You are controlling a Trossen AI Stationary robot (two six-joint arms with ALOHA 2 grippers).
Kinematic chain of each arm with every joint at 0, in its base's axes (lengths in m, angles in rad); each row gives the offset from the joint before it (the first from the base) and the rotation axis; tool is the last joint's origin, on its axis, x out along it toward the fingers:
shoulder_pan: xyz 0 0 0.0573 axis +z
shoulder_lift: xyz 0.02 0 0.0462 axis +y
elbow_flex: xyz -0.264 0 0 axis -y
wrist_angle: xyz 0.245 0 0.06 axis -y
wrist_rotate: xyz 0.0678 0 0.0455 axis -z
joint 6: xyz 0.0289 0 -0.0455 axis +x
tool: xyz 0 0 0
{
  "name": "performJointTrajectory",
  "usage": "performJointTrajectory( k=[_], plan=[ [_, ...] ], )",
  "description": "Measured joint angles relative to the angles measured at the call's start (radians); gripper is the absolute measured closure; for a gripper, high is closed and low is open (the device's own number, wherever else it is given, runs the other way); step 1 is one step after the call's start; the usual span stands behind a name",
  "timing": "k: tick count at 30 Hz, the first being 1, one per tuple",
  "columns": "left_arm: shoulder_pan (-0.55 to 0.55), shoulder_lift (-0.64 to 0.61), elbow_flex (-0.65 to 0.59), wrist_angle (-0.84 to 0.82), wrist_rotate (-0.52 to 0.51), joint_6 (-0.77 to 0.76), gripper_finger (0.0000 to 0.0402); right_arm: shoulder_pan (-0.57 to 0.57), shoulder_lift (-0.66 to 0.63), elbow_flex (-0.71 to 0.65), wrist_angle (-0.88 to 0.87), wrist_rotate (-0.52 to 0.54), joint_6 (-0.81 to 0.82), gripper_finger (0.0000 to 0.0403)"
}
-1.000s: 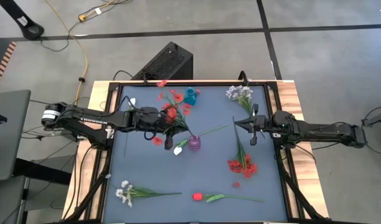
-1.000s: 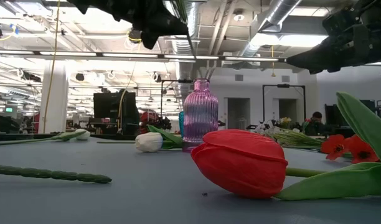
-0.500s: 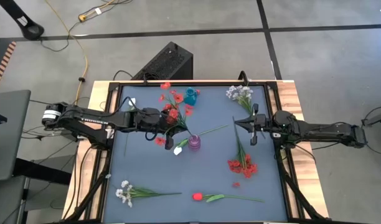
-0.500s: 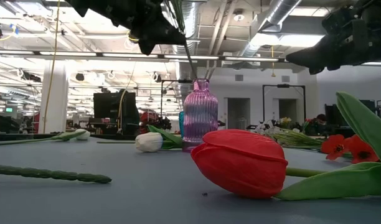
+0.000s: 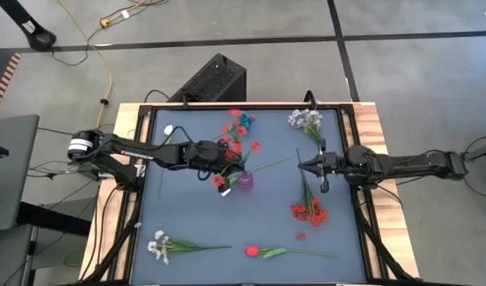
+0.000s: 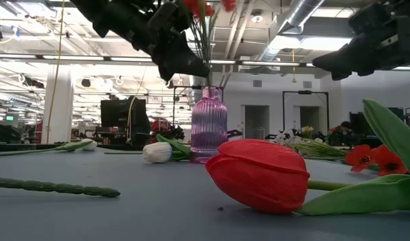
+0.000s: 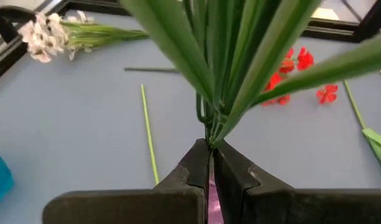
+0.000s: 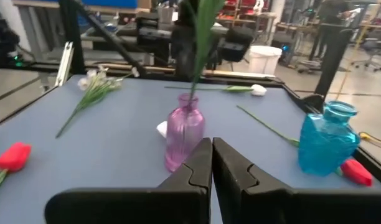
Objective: Sort flowers into vase by color
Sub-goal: Put the left orange flowers into the violet vase, then put the orange flowers into the violet vase
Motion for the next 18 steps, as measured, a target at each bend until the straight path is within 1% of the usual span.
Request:
performJointTrajectory(
  k=[4, 8, 14, 18],
  plan=[
    [0.000, 0.000, 0.000, 0.009, 0.003, 0.012, 0.0389, 0.019, 0.006, 0.000, 0.005, 0.002, -0.003, 0.0362],
    [0.000, 0.000, 0.000, -0.007, 0.023, 0.009, 0.0367, 0.018, 0.006, 0.001, 0.005, 0.004, -0.003, 0.0362],
    [0.000, -0.009, 0.000, -0.060, 0.030, 0.006, 0.0311, 0.018, 0.006, 0.002, 0.005, 0.005, -0.003, 0.0362],
    [0.001, -0.026, 0.012, -0.140, 0.052, 0.011, 0.0272, 0.018, 0.006, 0.002, 0.005, 0.005, -0.003, 0.0362]
  ],
)
